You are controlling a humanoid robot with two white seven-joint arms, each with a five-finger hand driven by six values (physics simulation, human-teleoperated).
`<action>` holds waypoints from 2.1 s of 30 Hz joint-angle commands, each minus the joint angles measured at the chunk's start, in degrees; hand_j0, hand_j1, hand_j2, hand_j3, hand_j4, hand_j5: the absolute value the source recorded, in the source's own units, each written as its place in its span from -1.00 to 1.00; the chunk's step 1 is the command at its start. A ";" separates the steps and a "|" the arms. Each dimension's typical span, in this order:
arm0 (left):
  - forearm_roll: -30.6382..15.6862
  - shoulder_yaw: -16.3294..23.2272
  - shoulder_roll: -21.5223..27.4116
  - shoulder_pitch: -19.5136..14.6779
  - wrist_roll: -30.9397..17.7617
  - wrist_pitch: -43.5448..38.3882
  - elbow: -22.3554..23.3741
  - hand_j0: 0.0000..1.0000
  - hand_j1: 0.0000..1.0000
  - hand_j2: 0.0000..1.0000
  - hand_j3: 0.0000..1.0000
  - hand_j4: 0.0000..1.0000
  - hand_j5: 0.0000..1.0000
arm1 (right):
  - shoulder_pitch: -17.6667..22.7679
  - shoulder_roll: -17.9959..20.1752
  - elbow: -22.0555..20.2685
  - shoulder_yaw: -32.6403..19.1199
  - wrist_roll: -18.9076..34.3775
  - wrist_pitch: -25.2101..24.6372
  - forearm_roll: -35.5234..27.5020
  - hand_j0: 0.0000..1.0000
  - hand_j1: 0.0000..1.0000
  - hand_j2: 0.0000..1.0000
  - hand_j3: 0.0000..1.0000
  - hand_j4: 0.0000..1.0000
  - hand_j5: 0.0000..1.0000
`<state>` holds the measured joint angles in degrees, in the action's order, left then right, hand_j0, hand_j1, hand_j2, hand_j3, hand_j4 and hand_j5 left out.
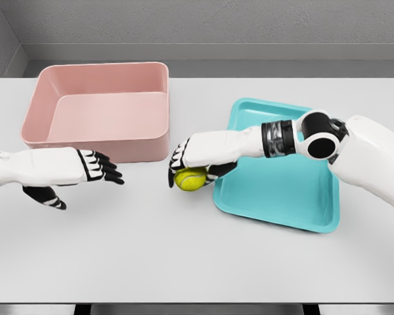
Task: Put the tennis from the blue tray into the pink basket with both arms
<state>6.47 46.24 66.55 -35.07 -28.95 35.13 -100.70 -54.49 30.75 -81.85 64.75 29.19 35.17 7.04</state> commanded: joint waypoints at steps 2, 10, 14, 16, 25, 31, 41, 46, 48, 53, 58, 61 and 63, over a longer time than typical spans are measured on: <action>-0.41 -0.71 0.07 0.00 0.13 -0.13 -0.11 1.00 1.00 1.00 1.00 1.00 1.00 | 0.00 -1.83 0.02 1.25 -0.01 -0.17 -0.45 0.22 0.22 0.22 0.22 0.22 0.22; -0.58 -1.94 -0.19 0.70 0.04 -0.13 -0.11 1.00 1.00 1.00 1.00 1.00 1.00 | 0.09 -4.55 0.72 5.12 -0.01 -0.17 -0.36 0.22 0.22 0.22 0.22 0.22 0.22; -0.67 -1.94 -0.19 1.14 -0.14 -0.13 -0.11 1.00 1.00 1.00 1.00 1.00 1.00 | 0.09 -5.08 1.87 5.91 0.08 -0.17 -0.28 0.22 0.22 0.22 0.22 0.22 0.22; -0.67 -1.94 -0.28 1.93 -0.58 -0.13 -0.11 1.00 1.00 1.00 1.00 1.00 1.00 | 0.09 -5.61 2.48 6.00 -0.01 -0.17 -0.28 0.22 0.22 0.22 0.22 0.22 0.22; -0.41 -2.03 -0.19 2.64 -6.05 -0.13 -0.28 1.00 1.00 1.00 1.00 1.00 1.00 | 0.09 -6.75 4.77 6.00 -0.01 -0.17 -0.10 0.23 0.23 0.23 0.23 0.23 0.23; -0.50 -3.26 -0.37 2.81 -6.05 -0.13 -0.28 1.00 1.00 1.00 1.00 1.00 1.00 | 0.00 -6.75 4.77 6.00 -0.01 -0.17 0.08 0.23 0.23 0.23 0.23 0.23 0.23; -0.50 -3.26 -0.46 2.81 -6.05 -0.13 -0.37 1.00 1.00 1.00 1.00 1.00 1.00 | 0.00 -6.84 5.12 5.82 -0.01 -0.17 0.25 0.82 0.82 0.82 0.82 0.82 0.82; -0.50 -3.35 -0.63 2.72 -6.05 -0.13 -0.37 1.00 1.00 1.00 1.00 1.00 1.00 | 0.00 -6.84 5.12 5.82 -0.28 -0.17 0.16 0.96 0.96 0.96 0.96 0.96 0.96; -0.58 -3.35 -0.63 2.64 -6.05 -0.13 -0.28 1.00 1.00 1.00 1.00 1.00 1.00 | -0.09 -6.75 5.12 5.73 -0.36 -0.17 0.16 1.00 1.00 1.00 1.00 1.00 1.00; -0.94 -3.61 -0.54 2.90 -6.05 -0.13 -0.37 1.00 1.00 1.00 1.00 1.00 1.00 | -1.41 -6.49 5.03 5.56 -0.19 -0.17 0.25 1.00 1.00 1.00 1.00 1.00 1.00; -0.94 -3.53 -0.54 3.25 -6.05 -0.13 -0.37 1.00 1.00 1.00 1.00 1.00 1.00 | -2.46 -5.26 4.42 5.56 -0.10 -0.17 0.25 1.00 1.00 1.00 1.00 1.00 1.00; -1.02 -3.53 -0.54 3.34 -6.05 -0.13 -0.37 1.00 1.00 1.00 1.00 1.00 1.00 | -2.81 -2.53 4.68 5.47 -0.01 -0.17 0.25 1.00 1.00 1.00 1.00 1.00 1.00; -0.94 -3.61 -0.63 3.96 -6.05 -0.13 -0.37 1.00 1.00 1.00 1.00 1.00 1.00 | -2.72 -2.09 4.77 5.56 0.08 -0.17 0.25 1.00 1.00 1.00 1.00 1.00 1.00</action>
<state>5.86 42.67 65.89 -31.20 -35.02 35.14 -101.07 -57.22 27.62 -77.13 70.36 29.23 35.13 7.69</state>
